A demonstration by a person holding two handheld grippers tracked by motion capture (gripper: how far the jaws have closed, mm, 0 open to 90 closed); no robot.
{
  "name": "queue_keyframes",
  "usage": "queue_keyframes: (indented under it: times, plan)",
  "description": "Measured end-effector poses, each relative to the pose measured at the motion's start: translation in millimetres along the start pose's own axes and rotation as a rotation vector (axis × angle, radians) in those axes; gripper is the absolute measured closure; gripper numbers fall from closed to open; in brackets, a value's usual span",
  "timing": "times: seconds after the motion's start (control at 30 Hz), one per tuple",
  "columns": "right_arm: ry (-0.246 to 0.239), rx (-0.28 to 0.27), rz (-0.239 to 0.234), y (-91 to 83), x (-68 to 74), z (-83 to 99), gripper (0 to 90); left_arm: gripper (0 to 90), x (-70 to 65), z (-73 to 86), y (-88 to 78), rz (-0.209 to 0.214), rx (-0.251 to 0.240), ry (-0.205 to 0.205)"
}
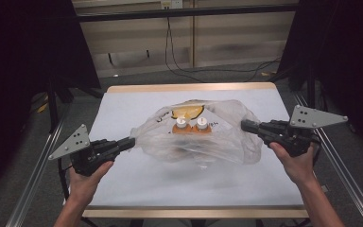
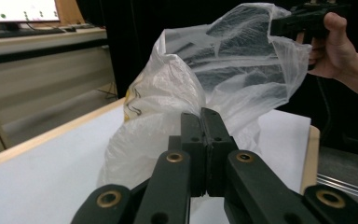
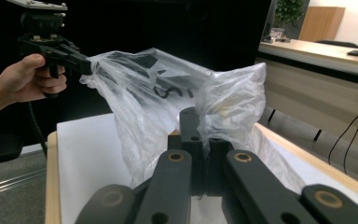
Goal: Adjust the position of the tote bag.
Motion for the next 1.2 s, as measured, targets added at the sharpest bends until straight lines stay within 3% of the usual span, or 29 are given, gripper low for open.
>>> queue_keyframes:
  times: [0.1,0.17,0.23,0.97,1.2]
  plan:
    - [0.0,-0.011,0.008,0.3,-4.1,-5.6,89.9,89.6,4.0,-5.2,-0.7,-0.021,-0.012,0.007]
    - [0.001,-0.024,0.012,0.5,-7.2,-9.1,89.9,89.7,7.5,-8.3,0.8,-0.006,-0.029,-0.012]
    - [0.002,-0.033,0.02,0.3,-10.9,-12.7,89.9,89.8,12.1,-11.3,2.2,-0.03,-0.028,-0.005]
    - [-0.005,-0.104,0.103,8.5,-52.7,-61.0,89.9,89.9,32.2,-53.5,7.3,-0.018,-0.061,0.006]
    - [-0.014,-0.115,0.122,12.0,-61.4,-78.0,90.0,90.0,41.2,-68.8,8.3,-0.037,-0.084,0.001]
Point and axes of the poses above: each handheld gripper's, and its own axes: y roughly forward along the jaws, z roughly out of its underside, x roughly to its left, the point moved 5 cm from there along y, roughly forward along the jaws, and after that the axes turned 8 degrees about -y, right-handed, at the moved point
